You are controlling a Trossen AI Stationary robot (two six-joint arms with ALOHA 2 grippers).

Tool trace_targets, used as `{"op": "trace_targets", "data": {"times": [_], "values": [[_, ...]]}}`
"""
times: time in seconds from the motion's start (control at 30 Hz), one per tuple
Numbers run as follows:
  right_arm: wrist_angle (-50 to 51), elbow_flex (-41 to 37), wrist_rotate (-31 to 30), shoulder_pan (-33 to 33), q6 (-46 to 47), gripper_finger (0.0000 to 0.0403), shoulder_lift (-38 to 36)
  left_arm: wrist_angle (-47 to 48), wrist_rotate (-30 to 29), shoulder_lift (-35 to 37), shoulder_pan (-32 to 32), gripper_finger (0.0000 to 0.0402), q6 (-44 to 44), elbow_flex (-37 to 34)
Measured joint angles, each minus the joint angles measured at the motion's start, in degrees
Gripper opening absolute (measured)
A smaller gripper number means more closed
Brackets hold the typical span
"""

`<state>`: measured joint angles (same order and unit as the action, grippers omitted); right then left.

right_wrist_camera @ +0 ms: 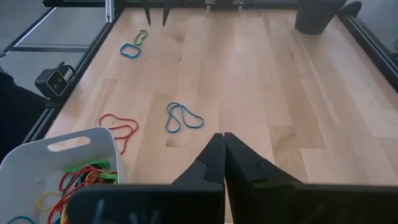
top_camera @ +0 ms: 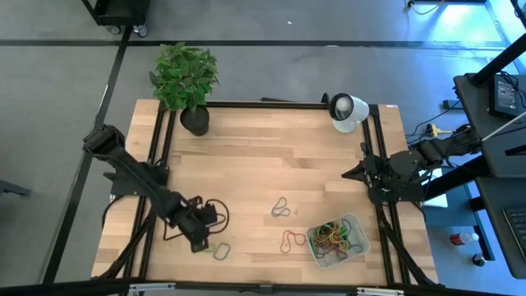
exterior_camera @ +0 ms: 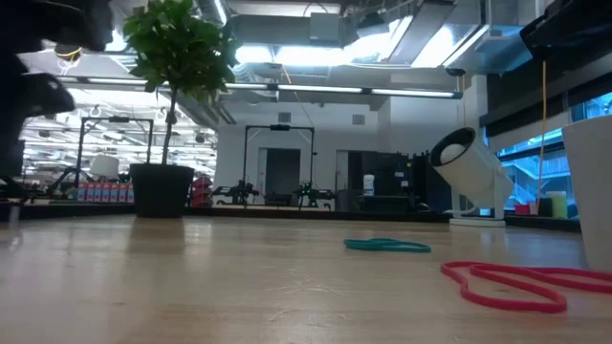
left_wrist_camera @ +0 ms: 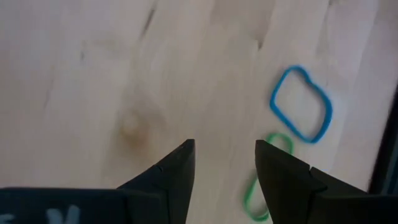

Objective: Pick and place rubber bands into bin
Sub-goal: Put the green rubber band into the white bin

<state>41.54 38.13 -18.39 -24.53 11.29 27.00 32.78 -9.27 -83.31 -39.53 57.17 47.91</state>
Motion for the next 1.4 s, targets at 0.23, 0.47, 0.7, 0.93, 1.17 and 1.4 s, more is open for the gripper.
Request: {"op": "trace_targets", "data": {"times": [0.23,0.47,0.7,0.93,1.17,1.4], "values": [[0.0,0.0,0.0,0.0,0.2,0.0,0.0,-0.1,0.9,-6.1,-3.6,0.0159,0.3,0.0],[0.0,0.0,0.0,0.0,0.2,0.0,0.0,-2.6,5.2,-11.2,-5.5,0.0152,0.1,0.2],[0.1,0.0,0.0,0.0,0.2,0.0,0.0,-3.3,5.4,-9.6,-5.8,0.0149,4.1,-0.1],[0.1,0.0,0.0,0.0,0.2,0.0,0.0,-6.8,1.4,-5.7,-7.1,0.0149,2.0,0.0],[0.1,0.0,0.0,0.0,0.2,0.0,0.0,-7.8,-1.2,-9.2,-9.5,0.0149,1.6,0.0],[0.1,0.0,0.0,0.0,0.2,0.0,0.0,-10.2,-0.6,-14.6,-10.9,0.0144,0.4,0.3]]}}
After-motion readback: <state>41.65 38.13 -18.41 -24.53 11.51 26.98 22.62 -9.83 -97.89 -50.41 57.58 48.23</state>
